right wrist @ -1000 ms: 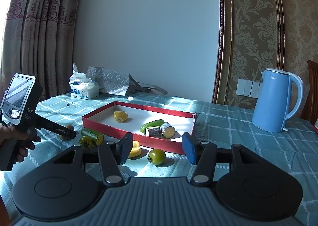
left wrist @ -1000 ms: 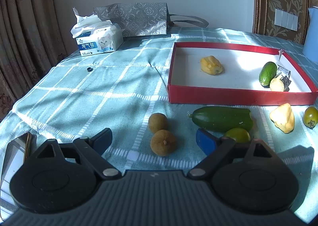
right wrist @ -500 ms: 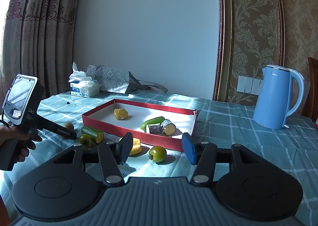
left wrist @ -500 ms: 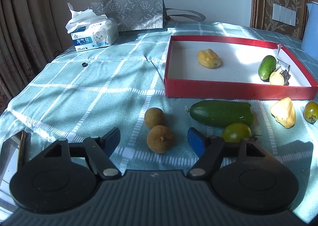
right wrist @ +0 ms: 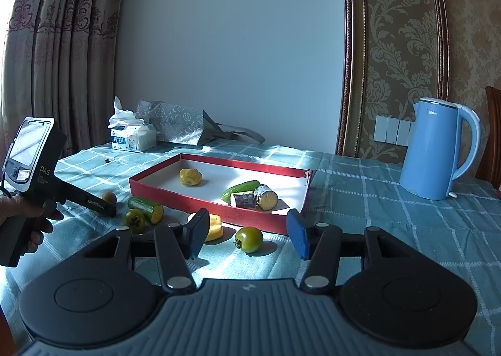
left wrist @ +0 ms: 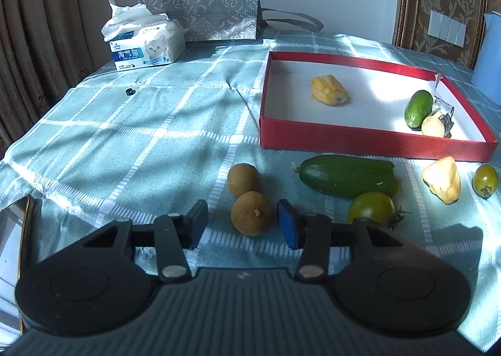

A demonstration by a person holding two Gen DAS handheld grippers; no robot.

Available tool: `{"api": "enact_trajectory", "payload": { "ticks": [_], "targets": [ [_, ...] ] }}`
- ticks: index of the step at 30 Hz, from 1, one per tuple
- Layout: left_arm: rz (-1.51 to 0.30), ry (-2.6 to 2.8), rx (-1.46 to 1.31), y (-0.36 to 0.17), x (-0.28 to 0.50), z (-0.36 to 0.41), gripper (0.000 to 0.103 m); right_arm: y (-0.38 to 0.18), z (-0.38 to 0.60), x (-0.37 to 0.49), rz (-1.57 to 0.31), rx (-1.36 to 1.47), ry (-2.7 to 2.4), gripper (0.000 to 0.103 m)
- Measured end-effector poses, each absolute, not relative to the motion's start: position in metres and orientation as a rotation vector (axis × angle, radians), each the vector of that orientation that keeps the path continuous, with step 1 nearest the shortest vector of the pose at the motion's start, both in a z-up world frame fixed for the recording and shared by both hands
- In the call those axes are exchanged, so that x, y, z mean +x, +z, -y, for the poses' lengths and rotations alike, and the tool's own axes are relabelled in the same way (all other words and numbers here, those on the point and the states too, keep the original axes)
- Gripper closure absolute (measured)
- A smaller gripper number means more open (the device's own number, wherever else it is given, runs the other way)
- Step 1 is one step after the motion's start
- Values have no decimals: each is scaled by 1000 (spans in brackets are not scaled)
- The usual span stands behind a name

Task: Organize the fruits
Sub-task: 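Close the left tool on the brown round fruit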

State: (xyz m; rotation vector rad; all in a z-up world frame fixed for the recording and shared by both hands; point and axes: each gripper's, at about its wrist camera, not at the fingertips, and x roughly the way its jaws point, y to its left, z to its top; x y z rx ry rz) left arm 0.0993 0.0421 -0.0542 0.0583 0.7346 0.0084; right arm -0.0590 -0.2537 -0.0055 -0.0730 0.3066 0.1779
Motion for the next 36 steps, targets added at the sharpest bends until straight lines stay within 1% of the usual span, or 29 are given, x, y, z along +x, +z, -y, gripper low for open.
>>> {"api": "enact_trajectory", "payload": {
  "ticks": [3,5,16,36],
  "targets": [
    [-741,-7,42,-53,99,-42,74,-6,254,-59,-308,-72,176,50],
    [-743,-14,36,-53,99,-42,77,-6,254,-59,-308,-71,174,50],
    [-723,2,44,-47,89,-45,78,-7,254,-59,-306,-70,176,50],
    [-560,38,109,3,66,-21,77,-11,248,-54,-328,-93,192,50]
  ]
}}
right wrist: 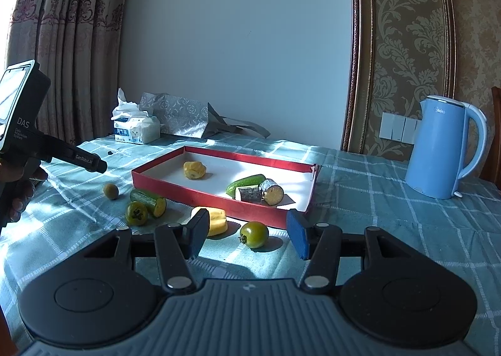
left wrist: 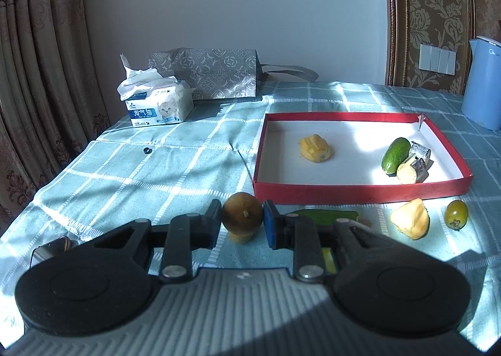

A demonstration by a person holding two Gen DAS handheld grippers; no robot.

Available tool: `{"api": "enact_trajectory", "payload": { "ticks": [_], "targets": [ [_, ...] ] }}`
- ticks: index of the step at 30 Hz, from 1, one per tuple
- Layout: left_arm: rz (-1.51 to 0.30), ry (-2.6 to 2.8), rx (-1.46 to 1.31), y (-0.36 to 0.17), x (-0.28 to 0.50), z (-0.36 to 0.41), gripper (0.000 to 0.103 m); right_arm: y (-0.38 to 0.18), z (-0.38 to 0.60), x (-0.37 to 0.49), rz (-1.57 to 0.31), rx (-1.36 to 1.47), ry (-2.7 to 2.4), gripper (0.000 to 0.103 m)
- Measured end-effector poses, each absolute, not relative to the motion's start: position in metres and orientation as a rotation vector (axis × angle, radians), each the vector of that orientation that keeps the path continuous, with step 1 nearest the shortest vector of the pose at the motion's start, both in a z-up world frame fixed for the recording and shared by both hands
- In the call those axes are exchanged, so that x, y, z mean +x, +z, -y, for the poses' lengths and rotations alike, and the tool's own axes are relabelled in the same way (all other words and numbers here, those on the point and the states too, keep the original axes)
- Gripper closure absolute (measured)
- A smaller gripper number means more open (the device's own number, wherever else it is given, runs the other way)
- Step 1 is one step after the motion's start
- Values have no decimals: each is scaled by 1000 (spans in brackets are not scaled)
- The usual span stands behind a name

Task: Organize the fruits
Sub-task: 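Close the left tool on the brown round fruit, then grasp the green round fruit with the right tool while the left tool holds the brown fruit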

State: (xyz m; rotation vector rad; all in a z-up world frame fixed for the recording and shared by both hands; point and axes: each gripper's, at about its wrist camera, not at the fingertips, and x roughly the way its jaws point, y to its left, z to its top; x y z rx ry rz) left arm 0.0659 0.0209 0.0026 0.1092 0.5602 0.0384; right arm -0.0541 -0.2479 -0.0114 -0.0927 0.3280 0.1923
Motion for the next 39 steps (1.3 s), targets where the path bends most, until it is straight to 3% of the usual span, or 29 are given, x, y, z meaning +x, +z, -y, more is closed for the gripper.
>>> {"api": "enact_trajectory", "payload": {
  "ticks": [39],
  "targets": [
    [-491,38,138,22,47,-10,77,-50,236,37,-497,-263,280,50]
  ]
}}
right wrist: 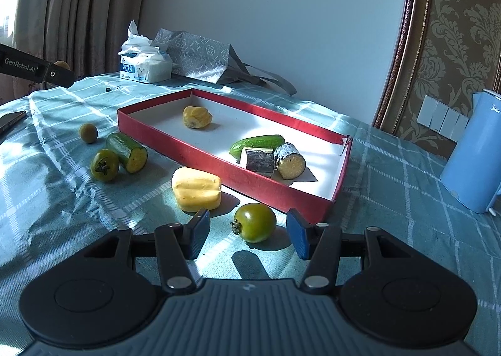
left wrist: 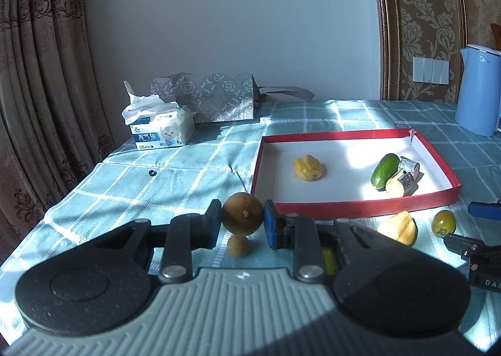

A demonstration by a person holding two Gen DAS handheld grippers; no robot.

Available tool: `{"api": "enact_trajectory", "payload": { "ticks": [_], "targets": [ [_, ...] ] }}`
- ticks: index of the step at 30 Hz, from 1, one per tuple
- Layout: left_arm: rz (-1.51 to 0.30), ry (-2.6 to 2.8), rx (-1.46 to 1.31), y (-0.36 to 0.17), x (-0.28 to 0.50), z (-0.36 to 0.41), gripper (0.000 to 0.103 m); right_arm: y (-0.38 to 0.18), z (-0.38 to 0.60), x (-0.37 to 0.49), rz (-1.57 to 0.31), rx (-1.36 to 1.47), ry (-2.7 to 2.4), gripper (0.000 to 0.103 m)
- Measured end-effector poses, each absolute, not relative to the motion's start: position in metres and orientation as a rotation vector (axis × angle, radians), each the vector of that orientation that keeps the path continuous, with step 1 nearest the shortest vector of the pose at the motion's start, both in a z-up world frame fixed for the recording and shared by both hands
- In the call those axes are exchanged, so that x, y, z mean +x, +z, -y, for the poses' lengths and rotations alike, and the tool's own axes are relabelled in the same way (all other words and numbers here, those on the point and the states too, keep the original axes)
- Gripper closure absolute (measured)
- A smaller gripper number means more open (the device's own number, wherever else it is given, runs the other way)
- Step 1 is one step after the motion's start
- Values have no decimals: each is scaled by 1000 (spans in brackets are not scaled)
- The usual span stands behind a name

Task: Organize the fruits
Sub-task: 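Grasp the green round fruit with the right tool while the left tool holds the brown fruit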

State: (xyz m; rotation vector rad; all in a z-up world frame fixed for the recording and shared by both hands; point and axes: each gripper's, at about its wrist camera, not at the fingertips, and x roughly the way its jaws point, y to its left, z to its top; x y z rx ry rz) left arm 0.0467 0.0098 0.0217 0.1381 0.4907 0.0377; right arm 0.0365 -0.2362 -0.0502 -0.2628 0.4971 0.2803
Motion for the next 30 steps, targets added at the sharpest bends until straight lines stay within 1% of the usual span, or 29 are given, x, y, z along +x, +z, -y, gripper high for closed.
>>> {"api": "enact_trajectory", "payload": {
  "ticks": [15,19,23,26,30],
  "targets": [
    [-457,20,136,33,38,-8,77,-59,234,52,-531,-280,276,50],
    [-446,12,139,37,35,-6,77,-62,235,60,-548,-275,276,58],
    [-439,9,146,39,34,-4,77,-63,235,66,-557,-280,277,59],
    [-441,9,149,39,35,-3,77,-63,233,71,-565,-282,286,63],
    [-441,8,151,39,35,-2,77,-64,231,74,-573,-299,287,66]
  ]
}}
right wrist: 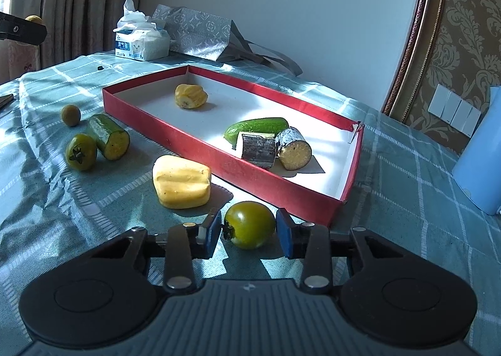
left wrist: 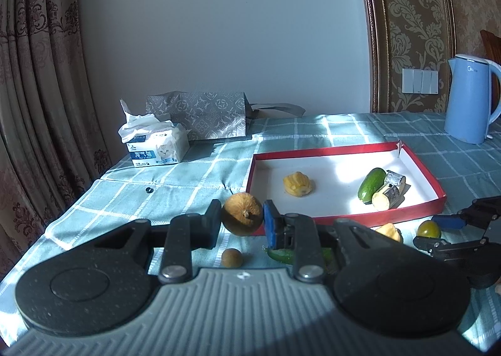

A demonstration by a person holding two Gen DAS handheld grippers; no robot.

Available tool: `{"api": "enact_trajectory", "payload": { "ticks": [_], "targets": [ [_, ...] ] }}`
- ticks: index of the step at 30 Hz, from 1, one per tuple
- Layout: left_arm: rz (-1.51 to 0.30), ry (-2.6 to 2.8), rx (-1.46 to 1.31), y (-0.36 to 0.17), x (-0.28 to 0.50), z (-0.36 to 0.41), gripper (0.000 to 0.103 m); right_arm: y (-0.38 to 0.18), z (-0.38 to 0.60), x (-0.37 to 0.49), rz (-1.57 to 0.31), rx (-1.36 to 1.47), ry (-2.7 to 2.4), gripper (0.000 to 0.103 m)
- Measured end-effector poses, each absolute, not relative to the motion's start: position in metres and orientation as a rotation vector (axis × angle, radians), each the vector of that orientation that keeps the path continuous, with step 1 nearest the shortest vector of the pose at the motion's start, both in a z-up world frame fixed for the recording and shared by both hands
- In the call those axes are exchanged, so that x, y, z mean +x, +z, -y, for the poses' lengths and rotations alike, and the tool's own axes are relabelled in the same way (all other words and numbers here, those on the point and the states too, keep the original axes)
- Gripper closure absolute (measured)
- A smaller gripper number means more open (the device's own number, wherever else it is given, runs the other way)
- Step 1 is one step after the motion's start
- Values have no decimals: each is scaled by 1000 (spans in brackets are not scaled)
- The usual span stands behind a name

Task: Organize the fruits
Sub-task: 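Grasp the green round fruit with the right tool while the left tool holds the brown fruit, then carry the brown fruit into the tray and open the left tool while the right tool holds the green fruit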

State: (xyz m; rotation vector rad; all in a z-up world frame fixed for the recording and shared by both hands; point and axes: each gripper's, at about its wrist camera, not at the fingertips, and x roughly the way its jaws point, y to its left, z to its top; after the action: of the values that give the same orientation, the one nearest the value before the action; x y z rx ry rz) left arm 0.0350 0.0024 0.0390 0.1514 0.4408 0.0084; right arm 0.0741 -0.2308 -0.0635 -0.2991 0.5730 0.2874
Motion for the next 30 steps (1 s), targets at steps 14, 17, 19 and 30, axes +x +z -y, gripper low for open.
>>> {"api": "enact_trajectory", "payload": {
  "ticks": [14,17,19,30],
  "targets": [
    [-448,5,161,38,37,2,77,-56,240,55,-530,-264,269,68],
    [-447,2,161,38,37,3,77,-50,244,40,-507,-256,262,68],
    [-447,1,159,38,37,4,77,-45,246,31,-495,-245,254,68],
    [-430,-27,171,45,45,20,77,-16,262,-28,-417,-159,230,68]
  ]
}}
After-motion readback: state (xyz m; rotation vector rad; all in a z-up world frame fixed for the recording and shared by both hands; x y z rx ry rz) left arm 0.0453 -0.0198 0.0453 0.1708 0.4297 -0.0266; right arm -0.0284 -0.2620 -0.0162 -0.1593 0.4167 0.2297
